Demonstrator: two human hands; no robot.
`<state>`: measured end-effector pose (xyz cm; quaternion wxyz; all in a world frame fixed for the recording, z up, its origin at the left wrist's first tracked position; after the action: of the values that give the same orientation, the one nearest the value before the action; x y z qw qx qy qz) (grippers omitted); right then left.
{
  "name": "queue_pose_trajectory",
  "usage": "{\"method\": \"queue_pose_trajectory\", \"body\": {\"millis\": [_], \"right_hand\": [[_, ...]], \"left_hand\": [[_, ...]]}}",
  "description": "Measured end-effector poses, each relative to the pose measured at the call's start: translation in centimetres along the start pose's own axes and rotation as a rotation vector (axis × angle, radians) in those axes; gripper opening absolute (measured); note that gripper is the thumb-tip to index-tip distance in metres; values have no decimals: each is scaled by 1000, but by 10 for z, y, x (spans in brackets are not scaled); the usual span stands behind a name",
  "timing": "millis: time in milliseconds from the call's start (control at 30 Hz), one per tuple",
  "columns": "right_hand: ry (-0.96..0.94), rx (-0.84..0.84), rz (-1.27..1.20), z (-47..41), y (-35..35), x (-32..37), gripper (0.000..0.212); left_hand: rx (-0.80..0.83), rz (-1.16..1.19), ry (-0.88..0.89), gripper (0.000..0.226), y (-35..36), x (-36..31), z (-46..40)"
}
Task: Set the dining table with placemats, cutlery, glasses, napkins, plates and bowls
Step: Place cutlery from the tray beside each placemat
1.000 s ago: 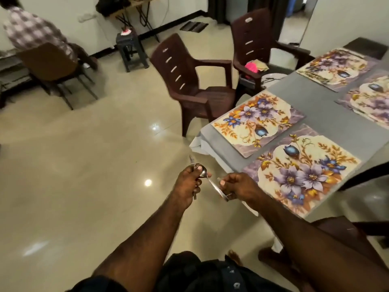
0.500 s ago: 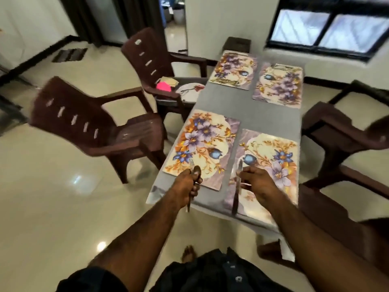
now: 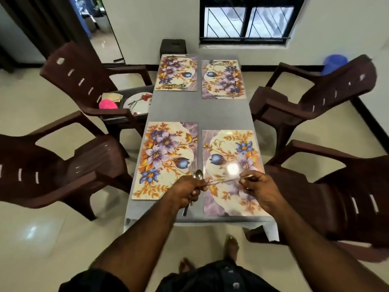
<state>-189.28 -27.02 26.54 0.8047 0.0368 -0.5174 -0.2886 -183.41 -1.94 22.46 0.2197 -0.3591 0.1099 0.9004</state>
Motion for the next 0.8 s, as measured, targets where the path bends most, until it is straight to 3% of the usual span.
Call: {"method": "queue_pose_trajectory", "body": {"millis": [167,267,367,467,567,667,800], "right_hand": [[185,69,116,-19,-36,-11,28],[212,91,288,-32,-48,-6,16],[146,101,532,-48,-60,0,9],[21,201,876,-58,-61,3,21],[-8,249,1157,-52,-72,-20,25],[9,289,1264,-54,-89,-33,29],[15,329,1272,-49,-93,-38,17]], "left_hand": [[-185,-248,69,18,-7,-6,-14],[-303,-427,128,15,1,-12,-18],[-263,-669,111,20,20,-11,-20],[-288,-938,128,27,32,-13,-24],[-328,-1049,161,25,45,-5,-18],[-337,-1105,124,22,62,5,-27],[-321,-1154,94,22,71,19,-35]]}}
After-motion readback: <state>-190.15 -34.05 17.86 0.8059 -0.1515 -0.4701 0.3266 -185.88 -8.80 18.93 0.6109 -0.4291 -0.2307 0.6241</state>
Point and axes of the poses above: each hand's wrist, its own z-axis away from the middle knuckle, its own y-axis out of the palm, x = y × z, the point moved 10 cm from there along -z, towards the middle knuckle, and after that the axes turned 15 degrees about -z, right-handed, at the moved point
